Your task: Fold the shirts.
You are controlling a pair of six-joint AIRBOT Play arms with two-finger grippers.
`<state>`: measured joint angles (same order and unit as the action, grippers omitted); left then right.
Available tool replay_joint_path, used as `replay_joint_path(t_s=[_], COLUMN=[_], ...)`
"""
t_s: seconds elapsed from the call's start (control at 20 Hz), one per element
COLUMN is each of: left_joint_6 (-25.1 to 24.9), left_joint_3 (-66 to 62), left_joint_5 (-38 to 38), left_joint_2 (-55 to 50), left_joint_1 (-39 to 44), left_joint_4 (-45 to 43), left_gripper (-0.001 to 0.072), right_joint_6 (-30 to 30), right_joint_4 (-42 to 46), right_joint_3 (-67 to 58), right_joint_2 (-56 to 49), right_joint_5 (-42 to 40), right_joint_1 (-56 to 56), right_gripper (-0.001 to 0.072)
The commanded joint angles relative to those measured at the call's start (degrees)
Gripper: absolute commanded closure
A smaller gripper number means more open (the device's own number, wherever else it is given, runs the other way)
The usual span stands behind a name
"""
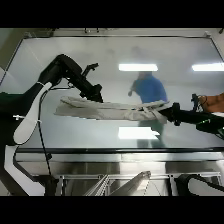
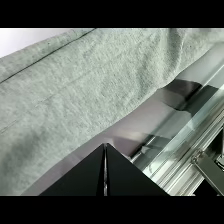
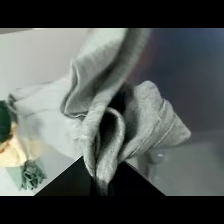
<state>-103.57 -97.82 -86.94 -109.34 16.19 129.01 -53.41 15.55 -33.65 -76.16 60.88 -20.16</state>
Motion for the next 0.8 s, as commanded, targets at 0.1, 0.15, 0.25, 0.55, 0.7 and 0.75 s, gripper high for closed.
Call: replay_joint_path(t_s=[0.1, 0.15, 0.25, 0.55, 0.7, 0.75], left_joint_6=[3.87, 4.98, 6.38, 9.84, 10.19, 10.12], left_joint_3=[-0.07, -0.07, -0.07, -0.07, -0.07, -0.07], left_joint_5=[3.52, 3.93, 5.66, 12.35, 13.9, 14.14], left_joint_2=[-5.51, -6.43, -7.61, -7.87, -7.87, -7.89], left_joint_1=[6.71, 7.61, 8.92, 9.86, 9.86, 9.86], left_joint_4=[-0.02, -0.04, 0.0, 0.04, 0.37, 1.75], left_gripper=[0.0692, 0.0692, 0.0692, 0.0692, 0.0693, 0.0692], right_joint_6=[-0.44, -0.55, -0.63, 0.11, 0.09, 0.09], right_joint_4=[0.42, 0.68, 0.7, 2.4, 2.12, 1.66], right_joint_3=[-11.26, -12.94, -15.17, -15.34, -15.34, -15.34], right_joint_2=[0.07, 0.07, 0.07, 0.07, 0.07, 0.07], right_joint_5=[6.91, 8.24, 11.5, 16.24, 16.57, 16.59], right_joint_1=[-0.13, -0.68, -1.99, -2.69, -2.51, -2.47], right_gripper=[0.0694, 0.0694, 0.0694, 0.0694, 0.0694, 0.0694])
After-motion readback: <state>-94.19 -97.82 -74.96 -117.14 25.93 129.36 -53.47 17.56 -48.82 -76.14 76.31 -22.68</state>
